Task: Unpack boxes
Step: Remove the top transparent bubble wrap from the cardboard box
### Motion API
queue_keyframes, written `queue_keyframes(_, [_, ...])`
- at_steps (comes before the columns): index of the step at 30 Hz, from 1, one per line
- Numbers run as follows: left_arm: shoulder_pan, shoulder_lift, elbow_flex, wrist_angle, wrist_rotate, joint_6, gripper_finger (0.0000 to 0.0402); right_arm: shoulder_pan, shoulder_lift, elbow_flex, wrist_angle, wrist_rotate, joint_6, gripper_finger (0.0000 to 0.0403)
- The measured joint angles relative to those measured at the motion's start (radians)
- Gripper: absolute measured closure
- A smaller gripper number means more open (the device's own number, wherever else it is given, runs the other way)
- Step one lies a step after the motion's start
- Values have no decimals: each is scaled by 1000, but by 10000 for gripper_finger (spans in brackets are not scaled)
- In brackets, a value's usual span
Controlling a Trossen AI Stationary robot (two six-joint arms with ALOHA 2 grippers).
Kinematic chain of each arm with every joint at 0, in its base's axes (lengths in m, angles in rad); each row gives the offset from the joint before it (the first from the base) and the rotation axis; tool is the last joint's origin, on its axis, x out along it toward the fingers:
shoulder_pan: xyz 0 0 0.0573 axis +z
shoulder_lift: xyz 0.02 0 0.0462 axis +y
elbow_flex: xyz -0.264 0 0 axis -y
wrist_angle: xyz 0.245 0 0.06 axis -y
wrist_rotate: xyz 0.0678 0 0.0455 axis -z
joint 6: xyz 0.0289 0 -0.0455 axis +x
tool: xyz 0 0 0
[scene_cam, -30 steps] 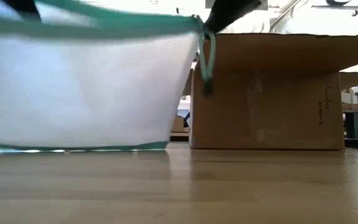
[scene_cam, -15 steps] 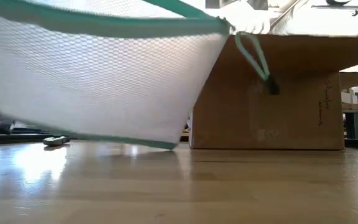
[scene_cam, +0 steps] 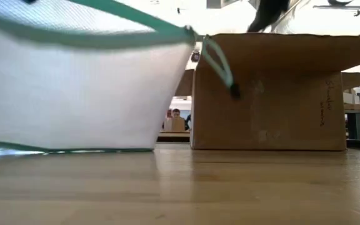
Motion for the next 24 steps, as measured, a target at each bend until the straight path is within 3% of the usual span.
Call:
queue_keyframes(5, [28, -10, -71, 145, -14, 52, 401, -272, 81, -179, 308, -9, -228, 188])
queue_keyframes(10, [55, -10, -111, 353, 20, 202, 401, -484, 256, -217, 543, -102, -354, 188])
queue_keyframes(14, [71, -10, -121, 467, 18, 283, 401, -578, 432, -137, 567, -188, -398, 188])
queue_keyframes(19, [88, -10, -121, 514, 7, 340, 401, -610, 610, -14, 526, -162, -465, 196])
queue_keyframes(21, [94, -10, -121, 531, 7, 349, 401, -609, 657, 36, 469, -138, -473, 220])
queue_keyframes(24, [99, -10, -121, 534, 6, 365, 401, -604, 692, 79, 387, -161, -467, 302])
